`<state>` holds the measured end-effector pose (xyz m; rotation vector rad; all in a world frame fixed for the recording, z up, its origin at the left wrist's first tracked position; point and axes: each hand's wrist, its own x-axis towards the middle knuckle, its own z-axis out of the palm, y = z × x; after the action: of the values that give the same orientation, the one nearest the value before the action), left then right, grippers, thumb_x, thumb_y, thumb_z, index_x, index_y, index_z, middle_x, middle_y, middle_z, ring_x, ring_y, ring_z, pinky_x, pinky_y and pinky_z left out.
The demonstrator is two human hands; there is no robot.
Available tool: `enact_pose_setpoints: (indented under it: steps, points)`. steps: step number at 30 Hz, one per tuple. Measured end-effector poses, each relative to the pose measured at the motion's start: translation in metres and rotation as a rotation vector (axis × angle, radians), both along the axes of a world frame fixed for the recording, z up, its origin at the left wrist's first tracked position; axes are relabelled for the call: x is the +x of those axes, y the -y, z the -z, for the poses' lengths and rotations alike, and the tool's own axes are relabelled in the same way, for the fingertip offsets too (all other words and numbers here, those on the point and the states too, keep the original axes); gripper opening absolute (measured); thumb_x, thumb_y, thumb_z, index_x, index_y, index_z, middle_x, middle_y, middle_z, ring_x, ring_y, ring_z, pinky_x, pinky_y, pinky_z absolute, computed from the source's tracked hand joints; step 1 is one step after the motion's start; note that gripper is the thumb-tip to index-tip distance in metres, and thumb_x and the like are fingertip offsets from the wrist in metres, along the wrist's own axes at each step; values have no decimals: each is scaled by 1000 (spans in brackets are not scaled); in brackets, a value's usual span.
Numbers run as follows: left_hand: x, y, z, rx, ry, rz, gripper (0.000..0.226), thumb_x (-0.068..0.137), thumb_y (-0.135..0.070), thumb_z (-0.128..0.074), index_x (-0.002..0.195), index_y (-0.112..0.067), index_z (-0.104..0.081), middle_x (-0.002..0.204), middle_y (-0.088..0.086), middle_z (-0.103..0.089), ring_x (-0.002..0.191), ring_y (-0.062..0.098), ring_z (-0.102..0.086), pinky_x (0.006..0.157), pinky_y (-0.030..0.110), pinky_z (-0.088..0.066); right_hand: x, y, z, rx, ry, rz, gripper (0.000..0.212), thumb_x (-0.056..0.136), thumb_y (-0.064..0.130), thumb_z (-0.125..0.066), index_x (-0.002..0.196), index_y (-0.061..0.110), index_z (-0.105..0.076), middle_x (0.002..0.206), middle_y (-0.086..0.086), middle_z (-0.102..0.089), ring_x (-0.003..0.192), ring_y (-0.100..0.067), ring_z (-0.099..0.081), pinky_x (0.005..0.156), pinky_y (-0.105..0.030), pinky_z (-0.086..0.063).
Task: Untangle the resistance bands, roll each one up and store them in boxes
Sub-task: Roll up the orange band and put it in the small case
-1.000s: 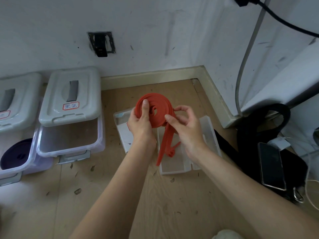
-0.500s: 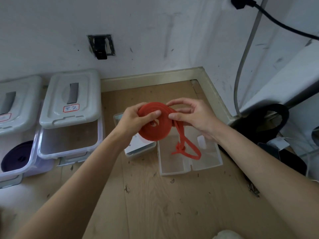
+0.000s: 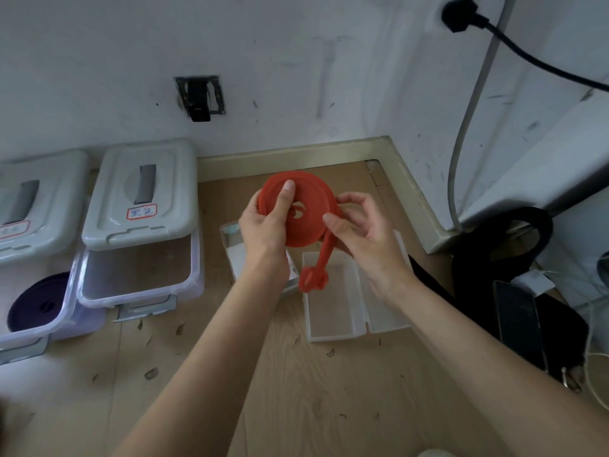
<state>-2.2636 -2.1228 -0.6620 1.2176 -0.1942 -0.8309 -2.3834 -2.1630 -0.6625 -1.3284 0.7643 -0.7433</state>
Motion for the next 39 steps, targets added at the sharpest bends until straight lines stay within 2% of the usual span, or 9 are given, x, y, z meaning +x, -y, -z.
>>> enact_pose_setpoints:
  steps: [3,8,11,14,21,27,30,32,39]
  points:
    - [-7,-1,3,6,24,31,8,82,-28,-69,86,-28,-62,84,-8,-68,79,5,-65,74,24,-53,-2,4,2,39,19,61,25,82,13,-67,100,18,-50,95,-1,-71,84,-16,-69,71,-27,-56]
    - [36,-15,-3,134,364,643,38,58,-45,-73,92,-30,-68,89,-7,-72,84,9,-68,73,22,-54,-18,30,-12,-145,-233,-201,24,78,5,-71,93,20,-60,89,6,-72,84,-10,-69,66,-20,-54]
    - [39,-8,-9,256,711,823,18,69,-44,-72,84,-35,-67,79,-11,-69,72,4,-66,60,13,-51,-10,28,-13,-249,-325,-297,27,77,7,-74,95,24,-62,90,3,-71,87,-9,-69,71,-25,-57]
    - [38,-3,-8,265,862,772,7,76,-38,-71,78,-36,-64,75,-12,-68,68,1,-64,61,13,-51,-9,29,-12,-233,-362,-269,30,74,14,-76,97,20,-57,81,-2,-73,74,-13,-71,66,-24,-58]
    - [57,-7,-25,234,795,897,17,65,-39,-74,78,-29,-70,68,-14,-70,64,-2,-65,55,9,-47,-30,40,-14,-128,-443,-413,27,69,29,-71,91,16,-65,79,1,-72,77,-17,-71,74,-31,-57]
    - [71,-10,-30,142,496,737,14,59,-37,-73,70,-28,-75,70,-6,-72,65,7,-69,54,18,-52,-24,21,-17,-197,-340,-330,31,76,34,-66,105,28,-56,87,2,-65,81,-4,-66,73,-14,-49]
    - [68,-11,-27,59,297,613,11,63,-29,-70,69,-22,-75,67,-3,-72,60,8,-68,52,20,-53,-15,10,-18,-185,-218,-295,30,86,21,-62,114,22,-50,89,-6,-65,77,0,-64,70,-9,-46]
    - [64,-11,-25,39,199,556,16,64,-28,-69,76,-18,-73,68,-1,-72,59,9,-67,52,20,-53,-9,4,-17,-143,-154,-255,27,91,16,-56,116,21,-49,86,5,-64,66,5,-59,62,-12,-44]
    - [60,-11,-17,68,148,469,24,60,-29,-72,81,-16,-72,72,1,-73,63,11,-68,55,23,-55,-5,1,-15,-186,-155,-100,15,88,13,-60,102,16,-55,85,3,-71,63,0,-62,55,-16,-47]
